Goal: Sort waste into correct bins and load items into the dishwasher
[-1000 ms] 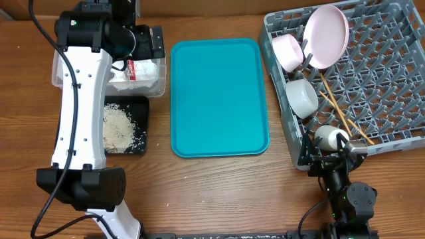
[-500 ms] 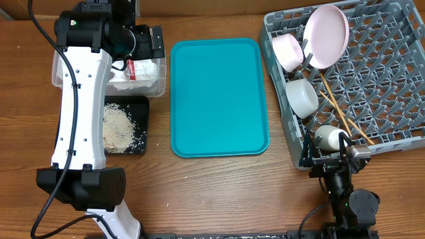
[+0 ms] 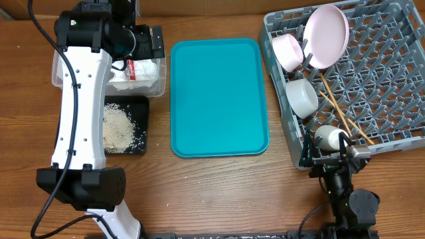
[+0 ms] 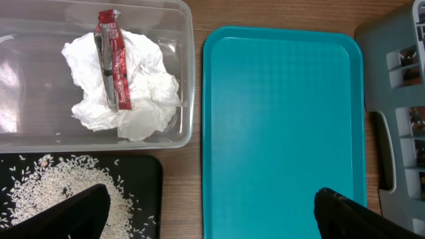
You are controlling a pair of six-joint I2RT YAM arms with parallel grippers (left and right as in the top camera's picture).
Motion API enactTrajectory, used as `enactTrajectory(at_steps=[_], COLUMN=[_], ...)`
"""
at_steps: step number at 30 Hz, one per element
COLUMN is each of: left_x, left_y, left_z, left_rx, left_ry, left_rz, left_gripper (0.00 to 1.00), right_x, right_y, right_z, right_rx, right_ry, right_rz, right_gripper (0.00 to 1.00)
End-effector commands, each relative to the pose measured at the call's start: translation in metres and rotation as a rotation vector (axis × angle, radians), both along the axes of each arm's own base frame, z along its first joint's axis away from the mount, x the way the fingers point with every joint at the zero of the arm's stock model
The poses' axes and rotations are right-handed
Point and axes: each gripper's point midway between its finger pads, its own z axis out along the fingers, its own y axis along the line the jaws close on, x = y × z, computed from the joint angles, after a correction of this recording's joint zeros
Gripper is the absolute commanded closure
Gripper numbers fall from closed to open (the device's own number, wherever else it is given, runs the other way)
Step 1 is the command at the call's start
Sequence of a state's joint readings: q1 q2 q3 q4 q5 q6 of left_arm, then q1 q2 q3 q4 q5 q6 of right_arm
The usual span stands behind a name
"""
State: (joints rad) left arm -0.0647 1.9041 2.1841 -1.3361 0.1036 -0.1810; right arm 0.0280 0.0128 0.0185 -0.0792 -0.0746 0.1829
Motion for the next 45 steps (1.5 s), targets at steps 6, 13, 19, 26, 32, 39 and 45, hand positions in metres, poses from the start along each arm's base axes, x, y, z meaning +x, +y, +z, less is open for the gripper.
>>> enactTrajectory(at_steps=[6, 13, 19, 26, 32, 39, 45], left_x=[0.006, 0.009, -0.033, -0.105, -0.155, -0.188, -0.196], left_y=[0.008, -0.009, -0.006, 0.013, 0.03, 0.044, 0.046], left_z=[0.019, 0.082, 0.071, 0.001, -0.048, -0.089, -0.109], left_rx=[0.077, 0.006, 0.022, 0.062, 0.032, 0.055, 0.06], left_ry=[-0.086, -0.417, -0.614, -0.726, -0.858, -0.948, -0.996], left_rz=[-0.042, -0.114, -0.122, -0.084, 0.011, 0.076, 0.095], left_gripper=[0.0, 0.0, 0.0, 0.0, 0.0, 0.0, 0.0], right_x=[0.0, 0.0, 0.0, 0.0, 0.0, 0.0, 0.0], right_y=[0.002, 0.002, 0.002, 0.002, 0.002, 0.002, 0.002], right_z=[-0.002, -0.002, -0.002, -0.002, -0.002, -0.002, -0.002], right_rx=[0.001, 0.001, 0.001, 0.001, 0.001, 0.001, 0.001], right_ry=[-0.002, -0.002, -0.002, -0.002, -0.002, -0.002, -0.002], right_rz=[0.011, 0.011, 0.011, 0.011, 0.011, 0.011, 0.011], right_gripper=[0.0, 0.0, 0.0, 0.0, 0.0, 0.0, 0.0])
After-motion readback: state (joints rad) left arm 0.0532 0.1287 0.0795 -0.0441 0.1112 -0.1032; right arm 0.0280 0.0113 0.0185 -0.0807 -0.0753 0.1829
